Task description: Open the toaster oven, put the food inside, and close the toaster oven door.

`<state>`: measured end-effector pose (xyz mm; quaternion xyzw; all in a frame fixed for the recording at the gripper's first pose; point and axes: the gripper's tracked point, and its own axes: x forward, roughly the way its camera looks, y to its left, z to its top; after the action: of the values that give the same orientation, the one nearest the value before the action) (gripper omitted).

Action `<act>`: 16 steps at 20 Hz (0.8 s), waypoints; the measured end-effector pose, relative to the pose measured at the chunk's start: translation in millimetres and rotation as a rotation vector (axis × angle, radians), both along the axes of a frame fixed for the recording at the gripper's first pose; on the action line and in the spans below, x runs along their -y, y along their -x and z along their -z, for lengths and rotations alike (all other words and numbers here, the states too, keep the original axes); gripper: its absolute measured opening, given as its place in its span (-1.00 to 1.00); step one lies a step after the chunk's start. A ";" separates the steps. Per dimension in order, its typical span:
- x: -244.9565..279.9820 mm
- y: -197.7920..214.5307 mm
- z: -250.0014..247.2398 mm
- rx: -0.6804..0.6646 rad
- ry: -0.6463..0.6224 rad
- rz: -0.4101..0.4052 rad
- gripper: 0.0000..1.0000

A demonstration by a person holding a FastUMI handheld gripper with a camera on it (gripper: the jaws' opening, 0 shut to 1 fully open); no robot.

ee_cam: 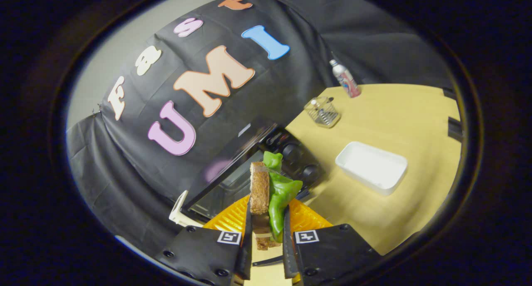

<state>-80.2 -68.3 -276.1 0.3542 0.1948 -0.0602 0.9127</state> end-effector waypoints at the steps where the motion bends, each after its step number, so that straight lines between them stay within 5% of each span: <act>1: -12.4 -4.4 2.3 0.003 -0.018 -0.015 -0.35; 9: -81.9 -64.0 34.3 0.002 -0.178 -0.064 -0.35; 16: -95.3 -114.4 52.3 0.031 -0.280 -0.015 -0.36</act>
<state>34.2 27.0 -328.3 0.4776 0.1900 -0.0204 0.8575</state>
